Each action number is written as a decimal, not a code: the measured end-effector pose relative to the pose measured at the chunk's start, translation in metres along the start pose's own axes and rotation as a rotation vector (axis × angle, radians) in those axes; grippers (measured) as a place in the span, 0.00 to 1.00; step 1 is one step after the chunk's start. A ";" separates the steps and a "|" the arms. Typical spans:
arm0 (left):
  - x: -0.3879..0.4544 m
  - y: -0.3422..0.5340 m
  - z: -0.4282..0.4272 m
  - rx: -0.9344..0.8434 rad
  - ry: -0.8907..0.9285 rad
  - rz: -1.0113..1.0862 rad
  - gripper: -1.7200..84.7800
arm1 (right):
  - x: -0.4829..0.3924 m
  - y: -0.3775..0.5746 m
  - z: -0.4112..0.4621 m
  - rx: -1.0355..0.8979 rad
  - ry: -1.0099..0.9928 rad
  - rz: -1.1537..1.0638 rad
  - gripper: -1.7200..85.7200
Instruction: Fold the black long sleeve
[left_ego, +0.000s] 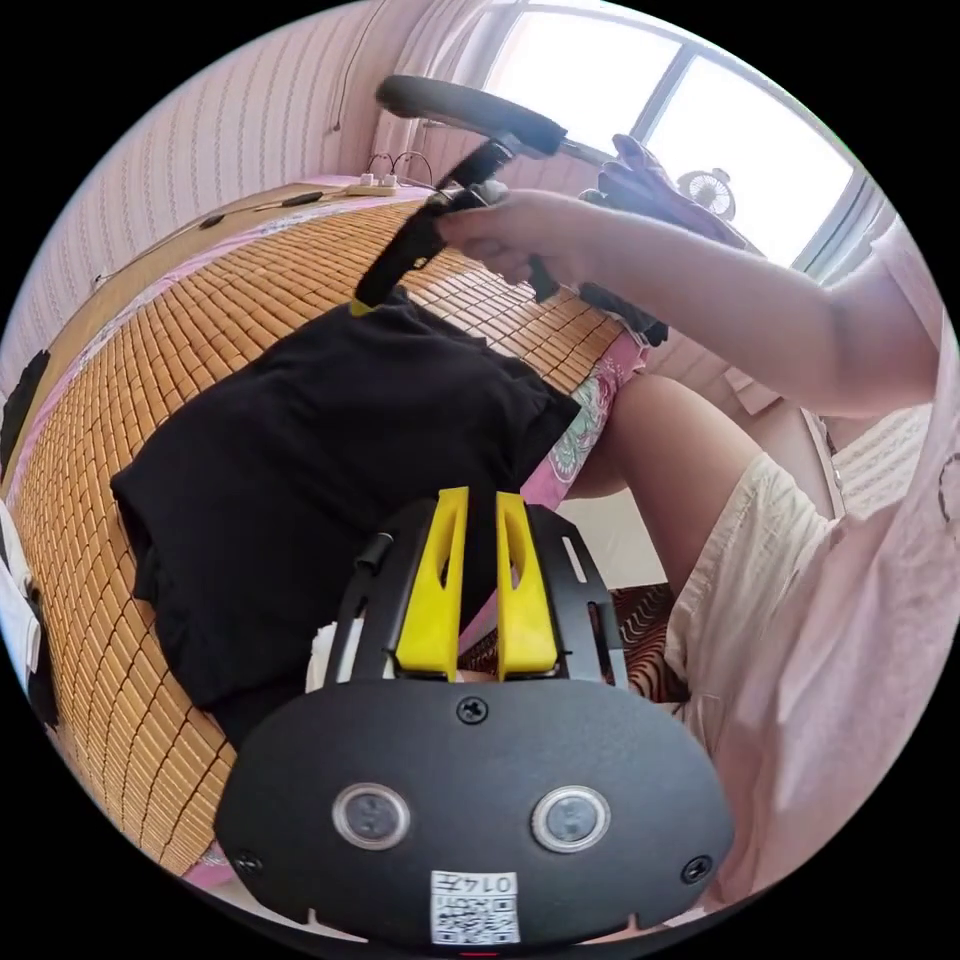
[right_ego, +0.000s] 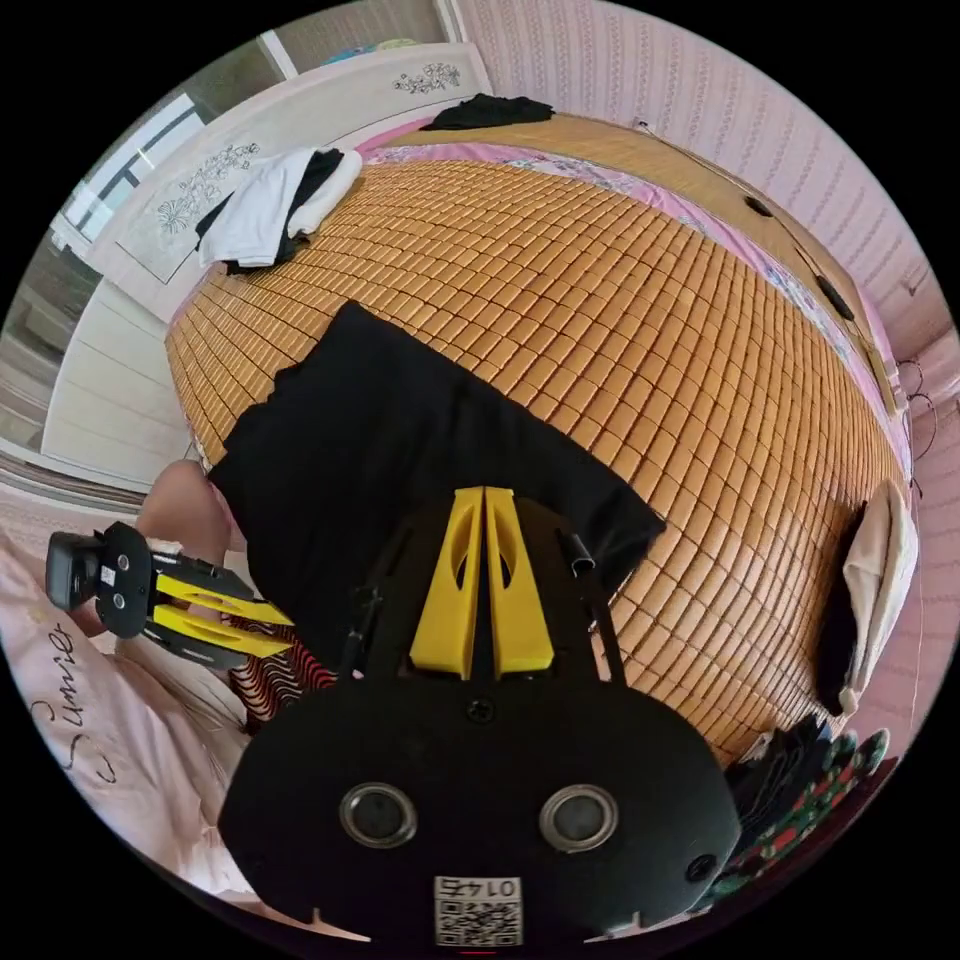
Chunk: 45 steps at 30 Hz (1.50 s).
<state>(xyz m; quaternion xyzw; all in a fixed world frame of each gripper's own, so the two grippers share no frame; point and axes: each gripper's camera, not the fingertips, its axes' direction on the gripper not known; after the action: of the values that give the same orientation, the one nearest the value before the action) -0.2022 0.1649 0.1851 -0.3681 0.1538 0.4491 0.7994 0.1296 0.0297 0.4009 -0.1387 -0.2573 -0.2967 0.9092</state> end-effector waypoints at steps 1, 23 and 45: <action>0.007 -0.005 0.005 0.024 0.000 0.013 0.12 | 0.013 0.034 -0.006 -0.013 0.003 0.084 0.05; 0.075 -0.040 0.072 -0.084 -0.049 0.149 0.07 | 0.148 0.264 -0.087 0.300 -0.530 0.514 0.07; 0.107 0.027 -0.016 -0.005 -0.040 0.159 0.07 | 0.214 0.360 -0.102 0.677 -0.813 0.964 0.04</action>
<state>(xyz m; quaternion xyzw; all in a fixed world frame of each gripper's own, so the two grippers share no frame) -0.1644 0.2265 0.1003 -0.3477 0.1653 0.5187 0.7634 0.5368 0.1707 0.3978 -0.0467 -0.5637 0.3096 0.7643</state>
